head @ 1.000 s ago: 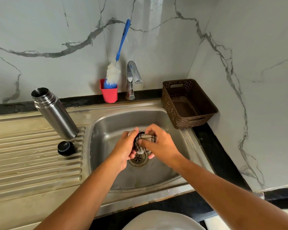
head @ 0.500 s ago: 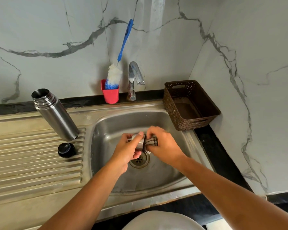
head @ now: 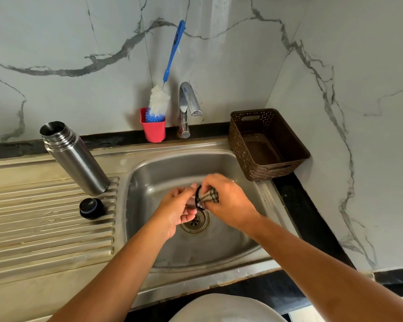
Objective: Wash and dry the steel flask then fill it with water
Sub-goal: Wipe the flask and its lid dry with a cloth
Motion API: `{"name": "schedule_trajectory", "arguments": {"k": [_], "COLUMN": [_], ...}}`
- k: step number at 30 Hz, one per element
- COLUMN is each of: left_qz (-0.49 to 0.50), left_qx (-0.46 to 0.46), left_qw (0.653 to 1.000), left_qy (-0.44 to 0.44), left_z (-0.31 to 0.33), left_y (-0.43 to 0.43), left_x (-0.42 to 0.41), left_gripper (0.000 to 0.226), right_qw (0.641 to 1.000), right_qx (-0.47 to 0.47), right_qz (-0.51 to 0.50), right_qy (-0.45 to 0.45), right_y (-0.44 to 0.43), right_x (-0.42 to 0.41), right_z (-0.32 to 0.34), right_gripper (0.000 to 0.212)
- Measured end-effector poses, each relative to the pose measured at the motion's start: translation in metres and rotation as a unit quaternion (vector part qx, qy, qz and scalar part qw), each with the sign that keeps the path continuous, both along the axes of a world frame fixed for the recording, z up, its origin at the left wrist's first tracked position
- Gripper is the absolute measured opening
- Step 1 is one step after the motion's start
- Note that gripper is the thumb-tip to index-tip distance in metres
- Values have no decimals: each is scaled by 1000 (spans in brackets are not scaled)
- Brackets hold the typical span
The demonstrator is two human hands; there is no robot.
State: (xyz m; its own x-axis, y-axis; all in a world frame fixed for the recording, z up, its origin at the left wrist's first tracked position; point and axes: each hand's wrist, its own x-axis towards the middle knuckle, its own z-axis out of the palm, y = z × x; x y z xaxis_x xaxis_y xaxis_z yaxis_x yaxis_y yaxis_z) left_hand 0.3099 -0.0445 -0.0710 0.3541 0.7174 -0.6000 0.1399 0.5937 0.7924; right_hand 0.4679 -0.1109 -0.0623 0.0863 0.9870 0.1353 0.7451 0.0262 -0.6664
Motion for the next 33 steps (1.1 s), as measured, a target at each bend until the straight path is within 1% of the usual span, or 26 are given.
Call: {"name": "schedule_trajectory", "arguments": {"k": [1, 2, 3, 4, 5, 6, 7, 8, 9, 10, 11, 12, 14, 16, 18, 19, 20, 21, 23, 25, 28, 29, 30, 31, 32, 33], "left_qz": [8, 8, -2, -15, -28, -36, -39, -38, -34, -27, -19, -12, -12, -20, -30, -41, -57, -72, -94, -115, -150, -162, -172, -179, -181, -179], "left_qx": [21, 40, 59, 72, 81, 80, 67, 42, 8, -27, -52, -63, -40, 14, 65, 90, 114, 132, 142, 151, 163, 165, 167, 170, 172, 173], "left_qw": [1000, 999, 998, 997, 996, 995, 996, 997, 998, 997, 996, 994, 995, 996, 995, 993, 990, 986, 981, 974, 961, 957, 955, 953, 954, 956], "left_qy": [-5, -8, -13, -23, -33, -43, -48, -50, -54, -63, -76, -88, -94, -82, -69, -65, -65, -67, -91, -126, -167, -175, -176, -174, -167, -154], "left_z": [-2, -2, -3, -2, -3, -3, -5, -6, -7, -7, -7, -7, -6, -6, -6, -6, -6, -6, -5, -3, 7, 12, 17, 22, 25, 28], "left_y": [-1, -2, -2, -3, -4, -4, -5, -6, -8, -9, -10, -9, -8, -8, -7, -7, -6, -5, -4, -1, 8, 13, 18, 22, 24, 25], "left_x": [-1, -2, -3, -5, -6, -7, -7, -5, -3, -1, -1, -1, -5, -9, -12, -15, -18, -22, -28, -31, -34, -35, -37, -37, -36, -36], "left_gripper": [35, 32, 30, 29, 28, 29, 30, 31, 30, 30, 31, 34, 40, 48, 49, 47, 45, 45, 47, 48, 50, 52, 53, 53, 52, 50], "right_qw": [985, 931, 854, 786, 749, 748, 794, 871, 947, 990, 999, 991, 979, 993, 998, 984, 954, 908, 794, 705, 603, 580, 571, 583, 618, 675], "right_qx": [-62, -140, -220, -277, -310, -317, -291, -229, -143, -61, -5, 22, 37, 30, -30, -86, -155, -226, -327, -371, -393, -392, -388, -378, -358, -325], "right_qz": [-74, -140, -189, -213, -225, -224, -213, -185, -130, -47, 34, 93, 116, 59, -35, -82, -116, -137, -161, -177, -155, -145, -139, -138, -142, -146], "right_qy": [146, 308, 433, 510, 541, 538, 490, 393, 257, 114, -9, -98, -160, -94, 45, 132, 228, 325, 487, 578, 677, 699, 710, 706, 685, 646], "right_y": [-2, -3, -4, -6, -7, -8, -7, -7, -6, -6, -5, -4, -3, -4, -6, -6, -8, -10, -13, -15, -16, -16, -16, -15, -14, -13], "right_x": [-3, -6, -8, -7, -5, -4, -3, 0, 3, 5, 6, 7, 11, 10, 3, 0, -2, -4, -3, -1, 0, -1, -3, -6, -8, -10], "right_z": [1, 4, 6, 7, 8, 11, 11, 11, 11, 12, 13, 12, 7, 0, -3, -1, 2, 6, 14, 19, 21, 21, 22, 25, 26, 27], "right_gripper": [29, 26, 21, 17, 17, 20, 22, 23, 22, 24, 29, 34, 39, 42, 41, 37, 31, 26, 13, 16, 28, 30, 30, 26, 21, 16]}}
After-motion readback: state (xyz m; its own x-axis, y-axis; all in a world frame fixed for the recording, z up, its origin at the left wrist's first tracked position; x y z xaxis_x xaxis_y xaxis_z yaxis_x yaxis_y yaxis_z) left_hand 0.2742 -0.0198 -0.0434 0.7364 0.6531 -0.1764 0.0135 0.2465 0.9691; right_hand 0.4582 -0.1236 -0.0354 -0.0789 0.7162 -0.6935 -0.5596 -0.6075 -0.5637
